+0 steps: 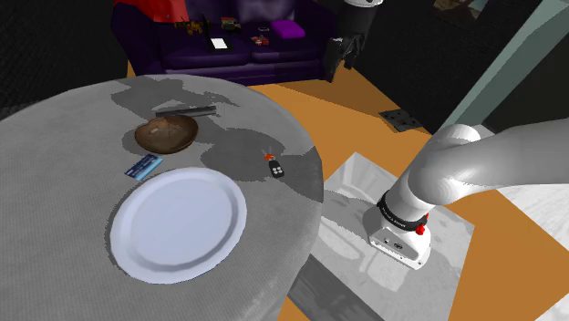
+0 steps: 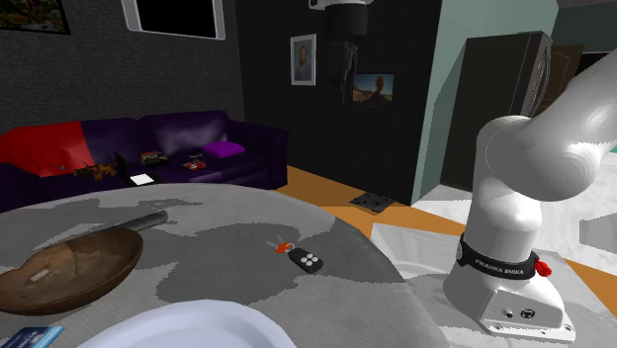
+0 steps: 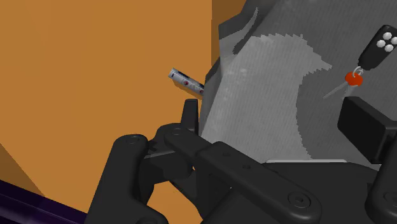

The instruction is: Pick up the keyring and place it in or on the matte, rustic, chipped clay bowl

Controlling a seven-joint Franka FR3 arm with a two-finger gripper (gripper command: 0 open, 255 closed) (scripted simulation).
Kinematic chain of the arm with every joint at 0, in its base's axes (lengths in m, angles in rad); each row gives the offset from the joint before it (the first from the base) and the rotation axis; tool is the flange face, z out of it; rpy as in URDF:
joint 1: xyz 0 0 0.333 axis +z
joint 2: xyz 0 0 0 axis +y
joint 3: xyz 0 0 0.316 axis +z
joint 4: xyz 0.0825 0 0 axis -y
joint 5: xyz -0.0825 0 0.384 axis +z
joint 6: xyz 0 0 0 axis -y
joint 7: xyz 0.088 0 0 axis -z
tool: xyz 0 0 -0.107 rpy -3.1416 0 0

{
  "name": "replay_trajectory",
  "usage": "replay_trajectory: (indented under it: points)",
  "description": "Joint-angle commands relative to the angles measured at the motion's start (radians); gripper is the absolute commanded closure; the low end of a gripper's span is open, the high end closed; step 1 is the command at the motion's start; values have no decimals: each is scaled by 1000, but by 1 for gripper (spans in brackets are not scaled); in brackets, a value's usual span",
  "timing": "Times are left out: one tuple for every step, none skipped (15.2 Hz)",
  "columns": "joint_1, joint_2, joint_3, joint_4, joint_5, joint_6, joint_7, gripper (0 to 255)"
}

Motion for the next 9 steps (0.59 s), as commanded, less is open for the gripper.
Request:
replay_trajectory:
  points:
    - [0,0,0,0,0,0,0,0]
    - [3,3,15,-21,15,20,28,0]
    - [7,8,31,-41,30,41,56,0]
    - [10,14,47,-60,45,63,83,0]
    - [14,22,63,-77,60,85,111,0]
    - [18,32,80,-94,76,108,138,0]
    - [22,43,96,-109,91,132,165,0]
    - [27,56,113,-122,106,156,193,0]
    - [31,71,130,-134,122,181,219,0]
